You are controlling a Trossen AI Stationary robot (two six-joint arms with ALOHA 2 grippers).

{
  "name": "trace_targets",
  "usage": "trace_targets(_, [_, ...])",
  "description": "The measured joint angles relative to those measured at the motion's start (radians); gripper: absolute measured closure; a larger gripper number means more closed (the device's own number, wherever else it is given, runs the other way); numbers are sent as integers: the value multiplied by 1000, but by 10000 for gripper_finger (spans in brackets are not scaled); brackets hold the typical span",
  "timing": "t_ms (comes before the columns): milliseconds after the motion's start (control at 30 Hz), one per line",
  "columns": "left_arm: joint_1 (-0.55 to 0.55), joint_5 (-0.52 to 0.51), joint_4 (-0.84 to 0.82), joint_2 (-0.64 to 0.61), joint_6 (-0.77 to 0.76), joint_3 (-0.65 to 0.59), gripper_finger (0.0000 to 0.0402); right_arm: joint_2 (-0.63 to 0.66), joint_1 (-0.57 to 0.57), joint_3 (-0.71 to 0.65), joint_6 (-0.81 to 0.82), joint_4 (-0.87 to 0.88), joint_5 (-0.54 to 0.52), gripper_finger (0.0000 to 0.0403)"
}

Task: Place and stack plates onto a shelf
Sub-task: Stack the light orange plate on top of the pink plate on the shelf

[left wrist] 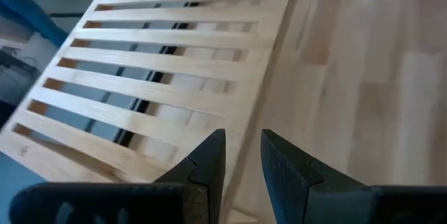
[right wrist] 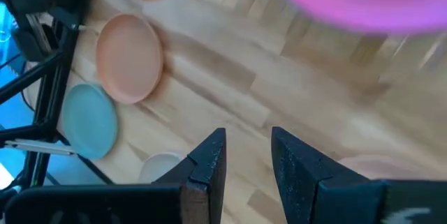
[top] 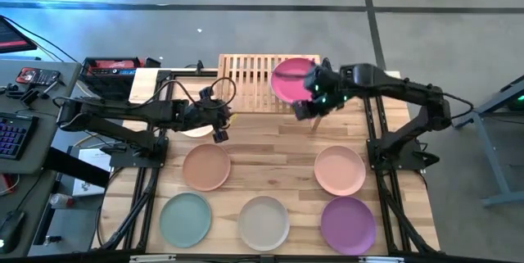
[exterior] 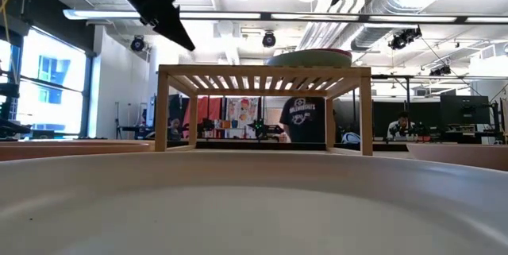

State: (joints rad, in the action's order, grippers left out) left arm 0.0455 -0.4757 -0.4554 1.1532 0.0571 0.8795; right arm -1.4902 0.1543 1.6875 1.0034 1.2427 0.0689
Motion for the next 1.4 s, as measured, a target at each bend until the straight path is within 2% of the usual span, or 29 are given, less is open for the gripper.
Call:
trace_targets(300, [-45, 165, -40, -41, -135, 0, 321, -31, -305, 0, 380, -10, -147, 311])
trace_targets(533, [-80, 252, -56, -40, -220, 0, 321, -142, -494, 0, 645, -13, -146, 311])
trace_targets(733, [-102, 264, -56, -40, -221, 0, 321, -255, -607, 0, 829, -13, -144, 311])
trace_targets(1067, [-101, 264, -56, -40, -237, 0, 321, -423, -668, 0, 803, 88, -102, 311])
trace_targets(1200, [-101, 264, -57, -40, -240, 0, 321, -443, -668, 0, 766, 158, -95, 311])
trace_targets(1400, [-101, 264, -58, -40, -240, 0, 321, -446, -635, 0, 673, 296, -144, 311])
